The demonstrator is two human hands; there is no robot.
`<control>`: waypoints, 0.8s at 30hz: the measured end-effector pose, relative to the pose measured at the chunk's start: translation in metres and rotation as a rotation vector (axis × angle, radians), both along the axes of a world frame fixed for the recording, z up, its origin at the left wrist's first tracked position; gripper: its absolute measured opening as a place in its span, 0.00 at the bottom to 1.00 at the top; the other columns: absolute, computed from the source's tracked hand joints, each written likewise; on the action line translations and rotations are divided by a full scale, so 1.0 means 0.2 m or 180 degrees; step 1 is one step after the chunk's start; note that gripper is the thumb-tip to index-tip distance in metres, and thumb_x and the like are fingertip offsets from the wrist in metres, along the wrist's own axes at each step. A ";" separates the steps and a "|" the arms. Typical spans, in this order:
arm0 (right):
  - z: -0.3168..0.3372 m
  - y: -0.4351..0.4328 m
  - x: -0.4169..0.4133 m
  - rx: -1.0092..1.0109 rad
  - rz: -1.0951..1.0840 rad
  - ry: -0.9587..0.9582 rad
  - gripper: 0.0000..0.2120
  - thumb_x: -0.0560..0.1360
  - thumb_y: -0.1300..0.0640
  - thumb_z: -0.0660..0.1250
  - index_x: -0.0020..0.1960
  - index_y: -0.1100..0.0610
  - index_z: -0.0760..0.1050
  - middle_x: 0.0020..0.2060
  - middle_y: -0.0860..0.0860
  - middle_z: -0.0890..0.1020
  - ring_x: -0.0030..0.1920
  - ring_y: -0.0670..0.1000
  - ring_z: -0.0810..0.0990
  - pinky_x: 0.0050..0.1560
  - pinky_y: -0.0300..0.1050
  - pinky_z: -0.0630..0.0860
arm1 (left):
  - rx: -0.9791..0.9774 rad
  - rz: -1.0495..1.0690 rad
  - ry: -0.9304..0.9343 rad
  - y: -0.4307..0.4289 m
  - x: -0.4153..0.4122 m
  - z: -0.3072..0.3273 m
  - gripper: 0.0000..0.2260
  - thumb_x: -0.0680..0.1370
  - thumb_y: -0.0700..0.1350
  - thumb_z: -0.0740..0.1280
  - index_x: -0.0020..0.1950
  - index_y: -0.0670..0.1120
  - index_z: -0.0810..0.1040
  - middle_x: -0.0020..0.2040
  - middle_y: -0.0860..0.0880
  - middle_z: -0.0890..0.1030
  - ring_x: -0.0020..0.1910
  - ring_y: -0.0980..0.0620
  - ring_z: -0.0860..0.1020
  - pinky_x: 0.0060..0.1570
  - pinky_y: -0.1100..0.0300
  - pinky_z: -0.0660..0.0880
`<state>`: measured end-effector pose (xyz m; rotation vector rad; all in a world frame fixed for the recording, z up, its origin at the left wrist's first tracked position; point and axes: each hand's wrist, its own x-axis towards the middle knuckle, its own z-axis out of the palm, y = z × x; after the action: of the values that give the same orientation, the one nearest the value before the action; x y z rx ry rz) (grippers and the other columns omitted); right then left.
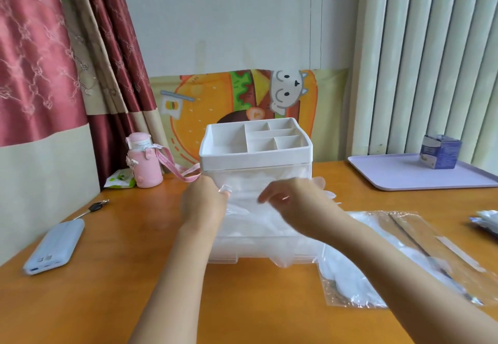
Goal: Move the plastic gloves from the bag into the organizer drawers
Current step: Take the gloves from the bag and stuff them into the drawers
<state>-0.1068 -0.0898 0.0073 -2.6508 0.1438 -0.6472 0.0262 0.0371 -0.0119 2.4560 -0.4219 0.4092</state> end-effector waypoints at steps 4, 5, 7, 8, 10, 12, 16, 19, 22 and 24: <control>-0.05 0.02 0.13 -0.0196 0.0354 0.1100 0.23 0.78 0.67 0.55 0.68 0.50 0.73 0.66 0.50 0.75 0.52 0.43 0.76 0.46 0.24 0.66 | 0.0223 0.0136 -0.0022 0.02 0.01 0.01 0.11 0.77 0.49 0.68 0.44 0.41 0.78 0.47 0.42 0.82 0.47 0.41 0.78 0.38 0.58 0.67; -0.07 0.01 0.16 -0.0207 0.0277 0.1188 0.22 0.78 0.65 0.57 0.69 0.50 0.71 0.68 0.50 0.73 0.61 0.48 0.74 0.55 0.31 0.67 | 0.0307 0.0162 -0.0029 0.02 0.00 0.02 0.10 0.77 0.48 0.68 0.49 0.41 0.80 0.49 0.43 0.82 0.49 0.42 0.79 0.39 0.58 0.67; -0.10 -0.01 0.20 -0.0252 0.0178 0.1401 0.22 0.78 0.59 0.64 0.71 0.52 0.69 0.69 0.50 0.72 0.67 0.52 0.70 0.64 0.39 0.65 | 0.0409 0.0190 -0.0045 0.04 0.00 0.02 0.10 0.77 0.49 0.69 0.51 0.42 0.80 0.50 0.44 0.82 0.48 0.43 0.79 0.38 0.59 0.68; -0.11 -0.02 0.20 -0.0296 0.0183 0.1520 0.24 0.77 0.55 0.66 0.72 0.52 0.68 0.69 0.49 0.71 0.68 0.52 0.69 0.65 0.41 0.65 | 0.0437 0.0201 -0.0055 0.04 0.00 0.02 0.09 0.77 0.49 0.69 0.49 0.43 0.80 0.49 0.44 0.82 0.45 0.44 0.78 0.37 0.59 0.67; -0.11 -0.02 0.22 -0.0376 0.0214 0.1748 0.27 0.75 0.48 0.69 0.72 0.53 0.68 0.69 0.49 0.71 0.69 0.52 0.68 0.67 0.44 0.65 | 0.0461 0.0267 -0.0034 0.05 0.01 0.02 0.09 0.76 0.50 0.70 0.46 0.44 0.79 0.48 0.45 0.82 0.41 0.45 0.75 0.34 0.59 0.65; -0.12 -0.02 0.24 -0.0430 0.0173 0.1916 0.30 0.74 0.44 0.69 0.72 0.53 0.68 0.69 0.49 0.71 0.69 0.53 0.68 0.68 0.45 0.65 | 0.0433 0.0327 0.0001 0.06 0.02 0.03 0.11 0.75 0.51 0.71 0.47 0.43 0.80 0.48 0.45 0.83 0.43 0.44 0.77 0.33 0.59 0.65; -0.16 -0.04 0.34 -0.0701 0.0080 0.2147 0.32 0.72 0.38 0.68 0.69 0.53 0.70 0.67 0.50 0.73 0.67 0.55 0.70 0.66 0.48 0.67 | 0.0129 0.0169 -0.0325 0.09 -0.05 0.10 0.10 0.75 0.49 0.72 0.48 0.43 0.80 0.47 0.45 0.82 0.47 0.43 0.78 0.38 0.58 0.69; -0.16 -0.03 0.37 -0.0910 -0.0032 0.2314 0.31 0.72 0.34 0.64 0.68 0.53 0.70 0.64 0.50 0.74 0.66 0.56 0.69 0.65 0.51 0.63 | -0.0050 -0.0563 -0.0372 0.05 -0.13 0.14 0.10 0.76 0.46 0.70 0.41 0.40 0.81 0.40 0.46 0.81 0.43 0.46 0.77 0.40 0.59 0.70; -0.17 -0.02 0.39 -0.1022 -0.0230 0.2528 0.37 0.69 0.29 0.61 0.70 0.52 0.68 0.66 0.50 0.73 0.68 0.59 0.66 0.68 0.59 0.61 | 0.0442 -0.1077 0.0291 -0.02 -0.16 0.09 0.11 0.77 0.47 0.67 0.40 0.41 0.82 0.39 0.41 0.81 0.36 0.46 0.74 0.36 0.59 0.69; -0.21 -0.02 0.43 -0.0953 -0.0354 0.2585 0.36 0.68 0.30 0.60 0.69 0.51 0.68 0.67 0.52 0.71 0.68 0.63 0.64 0.66 0.65 0.61 | 0.0984 -0.1129 0.0745 -0.06 -0.15 0.03 0.17 0.79 0.51 0.63 0.47 0.38 0.81 0.46 0.37 0.81 0.38 0.43 0.75 0.37 0.57 0.70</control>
<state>-0.0208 -0.0943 -0.0342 -3.0486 0.4488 0.4514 -0.0039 0.0249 -0.0063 2.6076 -0.8532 -0.0996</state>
